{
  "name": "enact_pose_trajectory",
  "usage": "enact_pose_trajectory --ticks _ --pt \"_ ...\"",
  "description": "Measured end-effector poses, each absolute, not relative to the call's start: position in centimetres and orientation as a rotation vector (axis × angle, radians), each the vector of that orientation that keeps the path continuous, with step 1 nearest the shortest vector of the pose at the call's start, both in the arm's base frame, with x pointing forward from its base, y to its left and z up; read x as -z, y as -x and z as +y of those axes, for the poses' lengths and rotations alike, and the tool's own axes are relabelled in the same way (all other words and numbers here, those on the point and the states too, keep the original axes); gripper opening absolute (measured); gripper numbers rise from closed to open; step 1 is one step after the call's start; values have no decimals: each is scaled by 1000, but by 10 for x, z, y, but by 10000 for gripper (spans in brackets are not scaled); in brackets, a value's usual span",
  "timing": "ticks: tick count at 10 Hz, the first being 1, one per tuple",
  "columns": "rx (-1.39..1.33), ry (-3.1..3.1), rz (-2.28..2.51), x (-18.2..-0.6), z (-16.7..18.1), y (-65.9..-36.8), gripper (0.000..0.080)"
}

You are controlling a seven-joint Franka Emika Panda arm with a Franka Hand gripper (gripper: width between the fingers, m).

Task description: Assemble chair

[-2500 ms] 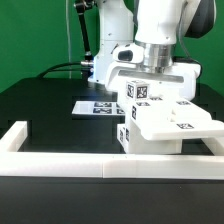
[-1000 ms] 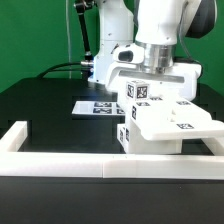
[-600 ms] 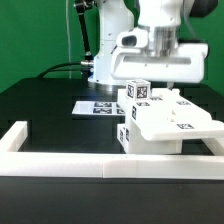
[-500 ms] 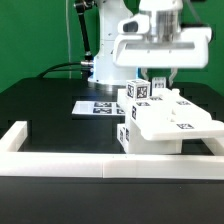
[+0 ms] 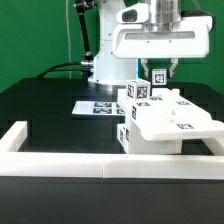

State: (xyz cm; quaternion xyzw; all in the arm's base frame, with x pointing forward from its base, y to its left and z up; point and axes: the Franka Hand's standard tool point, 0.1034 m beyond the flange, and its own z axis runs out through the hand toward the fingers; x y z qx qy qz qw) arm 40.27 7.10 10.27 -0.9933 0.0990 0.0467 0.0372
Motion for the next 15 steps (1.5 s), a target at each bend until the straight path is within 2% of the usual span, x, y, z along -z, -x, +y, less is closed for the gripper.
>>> enact_pose_trajectory --ticks 1,2,4,7,8,11,12,15 --pt "-133 3050 263 -107 66 -407 287" --pt "-109 3042 247 -122 64 -422 287" --pt "-86 3035 215 -139 66 -444 287" --pt "-87 3044 208 -134 64 -440 287" --pt "-51 3085 119 -134 58 -453 287" --pt "15 3100 -32 -156 57 -504 287" --pt "22 3104 -107 -158 57 -513 287" --pt "19 3105 -96 -157 57 -512 287"
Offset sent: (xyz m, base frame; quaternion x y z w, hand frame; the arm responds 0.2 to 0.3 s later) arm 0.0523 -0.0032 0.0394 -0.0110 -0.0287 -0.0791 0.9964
